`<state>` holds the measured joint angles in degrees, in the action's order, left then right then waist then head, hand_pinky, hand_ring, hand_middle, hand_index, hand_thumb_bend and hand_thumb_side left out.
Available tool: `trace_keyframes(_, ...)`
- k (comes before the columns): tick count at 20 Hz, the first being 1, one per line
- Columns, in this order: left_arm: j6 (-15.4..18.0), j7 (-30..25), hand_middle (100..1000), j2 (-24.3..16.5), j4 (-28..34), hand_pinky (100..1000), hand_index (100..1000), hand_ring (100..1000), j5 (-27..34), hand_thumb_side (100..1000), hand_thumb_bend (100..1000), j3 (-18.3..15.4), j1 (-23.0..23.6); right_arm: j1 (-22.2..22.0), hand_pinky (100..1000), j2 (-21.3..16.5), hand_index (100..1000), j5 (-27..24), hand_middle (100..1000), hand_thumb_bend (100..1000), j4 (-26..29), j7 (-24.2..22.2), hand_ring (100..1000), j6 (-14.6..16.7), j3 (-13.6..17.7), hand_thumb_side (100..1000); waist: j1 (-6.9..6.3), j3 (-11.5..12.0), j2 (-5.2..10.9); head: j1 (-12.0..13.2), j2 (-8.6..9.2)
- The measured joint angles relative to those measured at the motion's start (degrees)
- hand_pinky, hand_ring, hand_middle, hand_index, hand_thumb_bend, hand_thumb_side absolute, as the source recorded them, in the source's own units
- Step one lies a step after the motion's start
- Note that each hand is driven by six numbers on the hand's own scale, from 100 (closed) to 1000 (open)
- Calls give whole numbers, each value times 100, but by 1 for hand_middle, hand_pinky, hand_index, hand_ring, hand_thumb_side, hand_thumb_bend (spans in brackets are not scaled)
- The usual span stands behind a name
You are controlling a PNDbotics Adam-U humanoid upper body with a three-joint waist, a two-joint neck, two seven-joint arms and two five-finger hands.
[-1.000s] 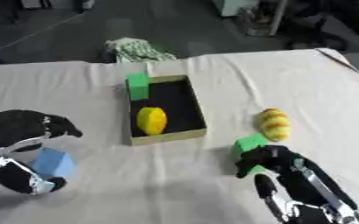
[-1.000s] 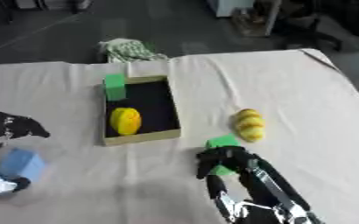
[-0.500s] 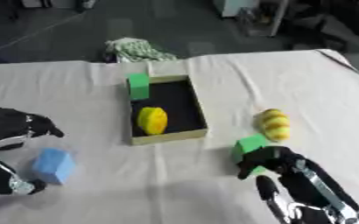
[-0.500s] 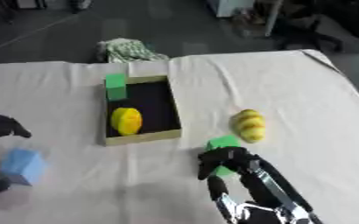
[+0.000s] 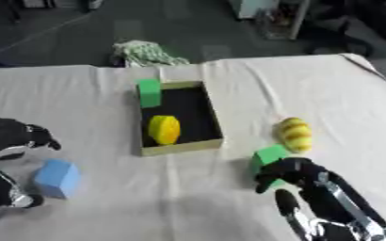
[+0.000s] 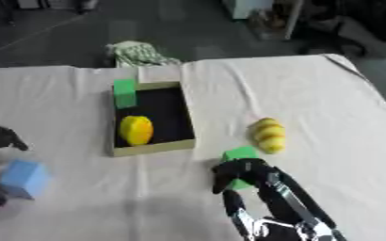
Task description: Pick up objects on the table and place them in the box.
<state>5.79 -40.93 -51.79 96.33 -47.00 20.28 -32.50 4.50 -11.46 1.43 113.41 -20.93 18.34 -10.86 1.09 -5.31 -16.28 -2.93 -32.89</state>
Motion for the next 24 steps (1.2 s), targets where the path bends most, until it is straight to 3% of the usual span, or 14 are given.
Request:
trace_keyframes(7, 64, 179, 769, 197, -385, 803, 879, 757, -153, 454, 434, 64, -50, -1, 724, 0, 765, -1, 552, 100, 0, 0, 581, 0, -11, 402, 13, -2, 0, 14, 0)
trace_keyframes(14, 109, 245, 641, 245, -451, 769, 780, 655, -136, 423, 371, 100, -74, -1, 723, 0, 765, -1, 551, 100, 0, 1, 581, 0, -11, 402, 11, -7, 0, 27, 0)
trace_keyframes(19, 165, 159, 516, 237, -274, 736, 678, 560, 56, 393, 317, 111, -82, -1, 723, 0, 765, -1, 550, 100, 0, 2, 581, -2, -11, 402, -4, -13, 0, 21, 0)
trace_keyframes(24, 134, 28, 516, 184, 91, 734, 680, 562, 381, 365, 265, 121, -300, -1, 723, 0, 765, -1, 550, 100, 0, 9, 581, -10, -11, 404, -27, -18, 1, 2, -1)
